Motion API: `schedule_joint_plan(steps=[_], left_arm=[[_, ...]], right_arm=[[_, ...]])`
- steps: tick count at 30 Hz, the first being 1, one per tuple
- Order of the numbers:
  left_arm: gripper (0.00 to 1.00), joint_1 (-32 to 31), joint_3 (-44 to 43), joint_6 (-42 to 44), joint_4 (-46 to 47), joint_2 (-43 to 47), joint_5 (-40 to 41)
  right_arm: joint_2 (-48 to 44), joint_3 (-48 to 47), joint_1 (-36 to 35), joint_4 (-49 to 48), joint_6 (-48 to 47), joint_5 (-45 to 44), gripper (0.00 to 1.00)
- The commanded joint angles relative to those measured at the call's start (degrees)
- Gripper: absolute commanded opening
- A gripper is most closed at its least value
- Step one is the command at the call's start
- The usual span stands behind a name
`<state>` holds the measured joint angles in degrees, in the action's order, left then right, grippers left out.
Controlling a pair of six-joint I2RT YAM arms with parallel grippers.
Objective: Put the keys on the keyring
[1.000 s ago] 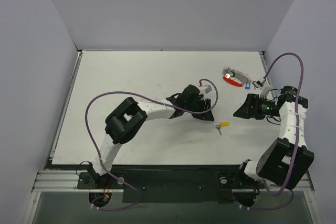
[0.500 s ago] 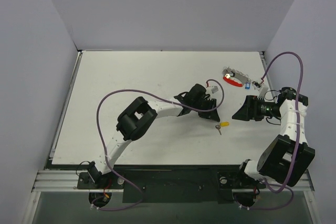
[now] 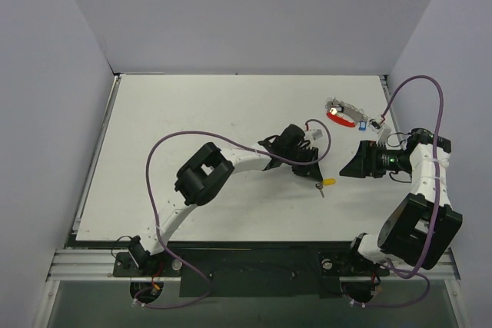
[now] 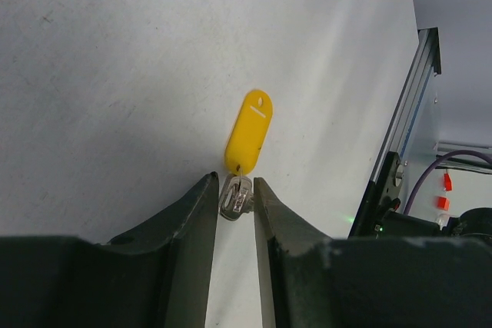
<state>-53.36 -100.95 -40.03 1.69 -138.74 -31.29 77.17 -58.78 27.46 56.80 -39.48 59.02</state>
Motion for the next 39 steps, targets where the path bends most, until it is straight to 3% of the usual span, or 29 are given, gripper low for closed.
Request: schedule_joint_plan(steps=[1, 9, 14, 19, 22, 25, 27, 30, 33, 39], left_arm=[[0.34, -0.6, -3.3, 0.8, -1.0, -0.8, -1.8], [0.28, -0.8, -4.6, 2.0, -3.6, -1.5, -2.2], [0.00, -0.8, -5.8, 2.5, -4.9, -2.2, -2.1], [0.00, -0.8, -2.0, 5.1, 0.2, 1.8, 0.3], [0.00, -0.8, 8.2, 8.9, 7.3, 10.0, 3.5], [0.00, -0.8, 19.4, 14.0, 20.6, 21.0, 6.8], [0.00, -0.8, 29.6, 16.8, 31.9, 27.4, 7.8], [0.00, -1.2, 46.4, 21.1, 48.4, 34.8, 8.8], [0.00, -2.4, 56.2, 26.4, 62.9, 41.8, 9.5], [0.00, -3.6, 66.0, 27.4, 68.9, 49.4, 11.1]], right_arm=[[0.7, -2.2, 0.4, 3.3, -2.3, 2.3, 0.67], [1.1, -2.6, 0.4, 4.1, -3.0, 2.5, 0.67], [1.1, -2.6, 0.5, 4.3, -3.1, 2.4, 0.67], [0.9, -2.6, 0.6, 5.8, -4.8, 2.3, 0.68], [0.4, -3.4, 0.4, 8.3, -10.7, 2.1, 0.68], [-0.5, -5.4, -1.3, 15.4, -19.6, 1.8, 0.68], [-1.1, -5.9, -2.8, 22.3, -31.8, 1.8, 0.68], [-1.6, -5.3, -6.4, 33.3, -59.0, 1.8, 0.72], [-2.7, -3.7, -13.7, 33.3, -64.6, 0.3, 0.76], [-4.0, -7.7, -27.0, 33.1, -63.5, 4.3, 0.71]])
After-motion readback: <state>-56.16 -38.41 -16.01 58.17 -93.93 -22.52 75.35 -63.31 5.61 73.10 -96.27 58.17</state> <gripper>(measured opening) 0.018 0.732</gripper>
